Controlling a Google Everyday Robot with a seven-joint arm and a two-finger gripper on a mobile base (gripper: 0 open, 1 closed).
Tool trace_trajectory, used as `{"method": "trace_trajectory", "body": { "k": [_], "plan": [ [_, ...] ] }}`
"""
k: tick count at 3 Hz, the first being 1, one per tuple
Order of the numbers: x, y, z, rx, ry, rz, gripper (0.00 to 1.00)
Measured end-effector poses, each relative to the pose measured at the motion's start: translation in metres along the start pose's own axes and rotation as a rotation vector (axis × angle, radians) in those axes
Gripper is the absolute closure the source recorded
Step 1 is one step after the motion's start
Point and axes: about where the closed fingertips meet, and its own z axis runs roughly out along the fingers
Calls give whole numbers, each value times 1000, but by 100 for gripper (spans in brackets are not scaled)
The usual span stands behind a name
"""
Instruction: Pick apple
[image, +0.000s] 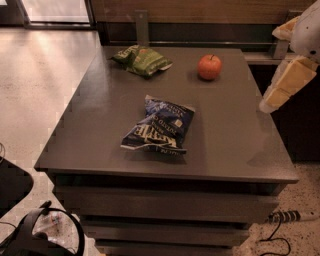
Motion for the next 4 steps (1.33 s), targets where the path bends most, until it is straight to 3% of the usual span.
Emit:
{"method": "trace_trajectory", "body": {
  "k": [2, 3, 4],
  "plan": [
    [-7, -89, 69, 56, -326, 112, 0],
    [-9, -115, 106, 51, -409, 177, 0],
    [-7, -133, 141, 52, -439, 251, 0]
  ]
}}
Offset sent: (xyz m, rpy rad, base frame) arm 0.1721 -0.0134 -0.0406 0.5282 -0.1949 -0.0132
